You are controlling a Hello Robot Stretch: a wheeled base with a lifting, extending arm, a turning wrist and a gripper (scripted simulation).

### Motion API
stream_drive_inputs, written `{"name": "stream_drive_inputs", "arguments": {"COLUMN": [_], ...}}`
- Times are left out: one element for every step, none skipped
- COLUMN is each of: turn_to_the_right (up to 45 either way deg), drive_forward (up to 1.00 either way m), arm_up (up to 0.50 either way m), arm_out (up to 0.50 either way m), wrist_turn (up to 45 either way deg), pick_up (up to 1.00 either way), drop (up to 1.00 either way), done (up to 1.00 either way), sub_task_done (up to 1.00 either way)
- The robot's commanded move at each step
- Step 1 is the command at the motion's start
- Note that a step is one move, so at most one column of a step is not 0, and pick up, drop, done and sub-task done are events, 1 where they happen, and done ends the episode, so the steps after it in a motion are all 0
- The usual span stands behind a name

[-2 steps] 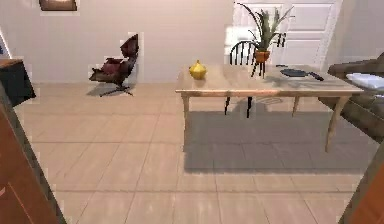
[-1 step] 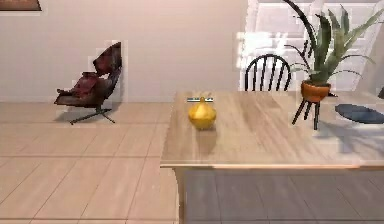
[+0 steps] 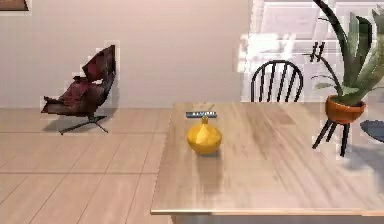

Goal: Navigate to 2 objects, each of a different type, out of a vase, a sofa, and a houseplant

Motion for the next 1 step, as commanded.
{"name": "stream_drive_inputs", "arguments": {"turn_to_the_right": [0.0], "drive_forward": [0.0], "arm_up": [0.0], "arm_out": [0.0], "wrist_turn": [0.0], "pick_up": [0.0], "drop": [0.0], "done": [0.0], "sub_task_done": [1.0]}}
